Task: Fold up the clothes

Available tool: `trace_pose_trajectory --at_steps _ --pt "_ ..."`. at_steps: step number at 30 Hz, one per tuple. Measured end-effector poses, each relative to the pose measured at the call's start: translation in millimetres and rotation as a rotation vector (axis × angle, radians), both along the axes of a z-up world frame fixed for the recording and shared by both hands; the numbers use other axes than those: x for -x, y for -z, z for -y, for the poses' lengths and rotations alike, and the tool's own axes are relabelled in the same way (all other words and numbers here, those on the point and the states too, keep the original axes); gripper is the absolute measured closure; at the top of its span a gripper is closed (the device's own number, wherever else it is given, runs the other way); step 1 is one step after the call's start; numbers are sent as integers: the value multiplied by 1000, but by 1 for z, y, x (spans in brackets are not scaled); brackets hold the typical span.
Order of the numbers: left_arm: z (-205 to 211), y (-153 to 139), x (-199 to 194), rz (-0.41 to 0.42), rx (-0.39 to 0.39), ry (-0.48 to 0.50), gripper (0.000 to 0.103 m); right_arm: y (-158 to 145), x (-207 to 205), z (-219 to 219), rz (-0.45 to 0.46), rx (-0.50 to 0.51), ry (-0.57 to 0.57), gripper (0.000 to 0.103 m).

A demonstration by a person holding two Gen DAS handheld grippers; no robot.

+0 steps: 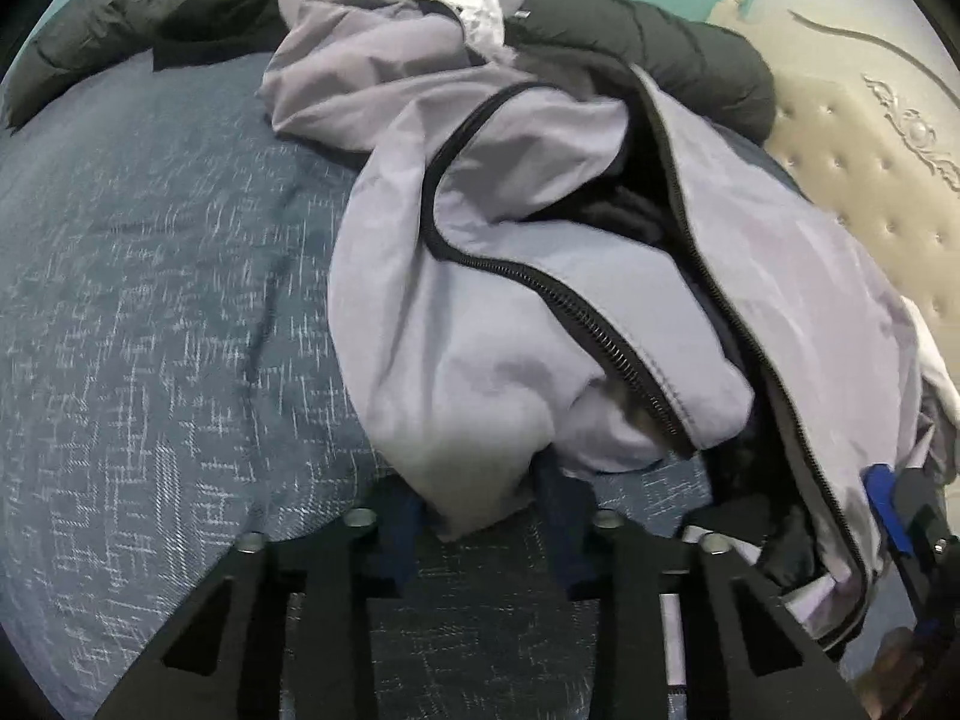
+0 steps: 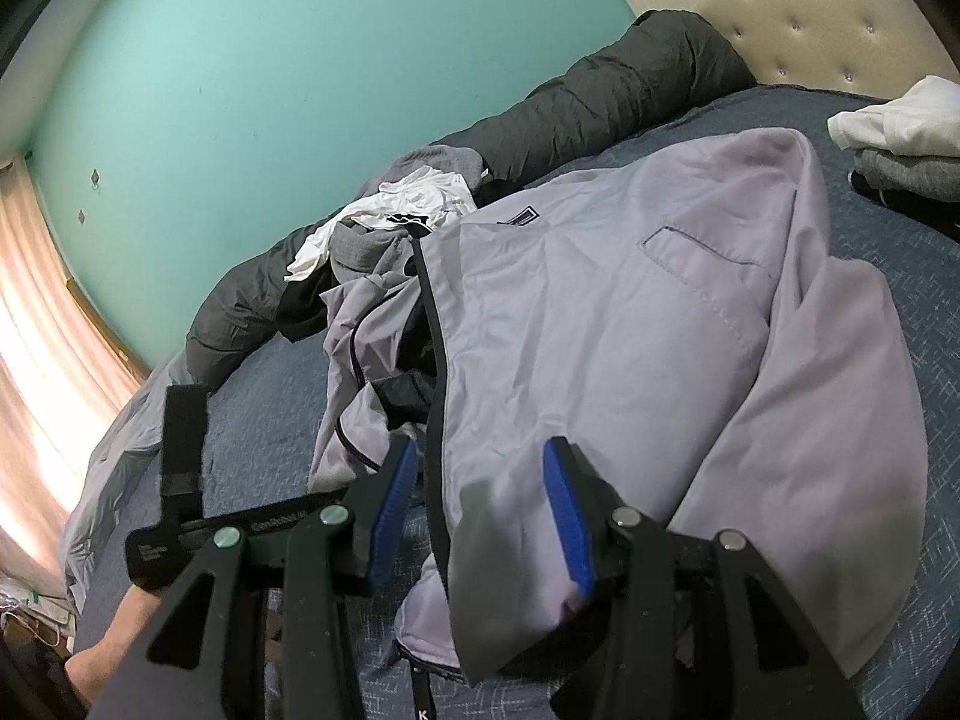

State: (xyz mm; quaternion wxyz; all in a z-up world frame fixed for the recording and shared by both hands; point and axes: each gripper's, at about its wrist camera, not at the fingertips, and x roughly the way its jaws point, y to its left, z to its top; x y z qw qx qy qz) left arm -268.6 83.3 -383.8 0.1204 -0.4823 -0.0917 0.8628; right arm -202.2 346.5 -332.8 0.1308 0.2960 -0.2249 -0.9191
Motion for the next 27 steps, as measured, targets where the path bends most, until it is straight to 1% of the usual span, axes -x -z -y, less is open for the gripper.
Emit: trace_pose_trajectory --at_steps 3,5,8,10,13,14,15,19,22,25,27 --pt "4 -9 -3 -22 5 11 83 0 -1 0 -1 0 0 59" --pt "10 -21 -7 -47 10 11 87 -1 -1 -1 -7 -1 1 59" --pt "21 -38 -14 -74 20 16 89 -4 -2 -3 -16 -2 3 59" --pt "33 -48 -29 -95 30 13 90 -6 -3 -4 -22 -3 4 59" --pt "54 -65 -37 -122 43 13 93 -8 -4 -5 -30 -5 6 59" --pt "60 -71 -37 -127 48 9 97 -9 -4 -5 -33 -5 7 59" --pt "65 -81 -40 -133 55 4 98 -10 -4 -6 -36 -5 8 59" --pt "83 -110 -52 -155 77 -9 99 -18 -11 -12 -42 -4 14 59" --pt "85 -129 -55 -157 88 -6 99 -27 -17 -19 -33 7 31 59" --pt "91 -138 -63 -158 74 -10 99 -37 -23 -24 -17 1 28 59" --pt "95 -145 -72 -158 65 -5 99 -42 -27 -27 9 -16 15 58"
